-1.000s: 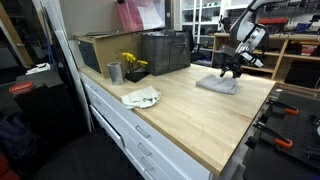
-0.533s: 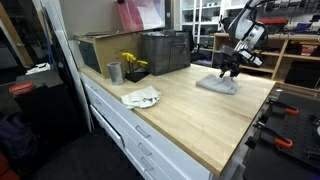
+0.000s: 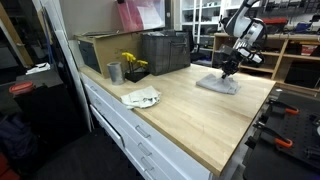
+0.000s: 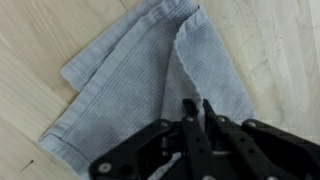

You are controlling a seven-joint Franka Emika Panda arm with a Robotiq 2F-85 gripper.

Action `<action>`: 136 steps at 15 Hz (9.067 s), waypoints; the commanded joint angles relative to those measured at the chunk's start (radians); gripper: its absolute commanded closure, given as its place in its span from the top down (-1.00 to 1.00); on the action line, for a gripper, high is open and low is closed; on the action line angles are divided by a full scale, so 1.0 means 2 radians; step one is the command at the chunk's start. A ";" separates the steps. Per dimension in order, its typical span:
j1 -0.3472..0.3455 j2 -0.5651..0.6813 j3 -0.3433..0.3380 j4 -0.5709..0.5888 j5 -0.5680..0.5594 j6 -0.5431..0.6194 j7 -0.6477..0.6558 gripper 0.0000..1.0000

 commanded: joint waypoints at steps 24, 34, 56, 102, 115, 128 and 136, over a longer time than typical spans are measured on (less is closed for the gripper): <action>0.262 -0.133 0.031 -0.012 -0.174 0.033 0.175 -0.98; 0.296 -0.111 0.090 0.019 -0.178 -0.055 0.138 -0.40; 0.239 0.007 -0.018 0.016 -0.198 0.035 0.312 1.00; 0.244 -0.119 -0.248 -0.125 -0.289 0.369 0.507 -0.28; 0.253 -0.148 -0.049 -0.114 -0.155 0.174 0.378 1.00; 0.313 0.040 -0.075 0.001 -0.363 0.139 0.409 0.47; 0.298 0.042 -0.061 0.009 -0.370 0.124 0.391 -0.72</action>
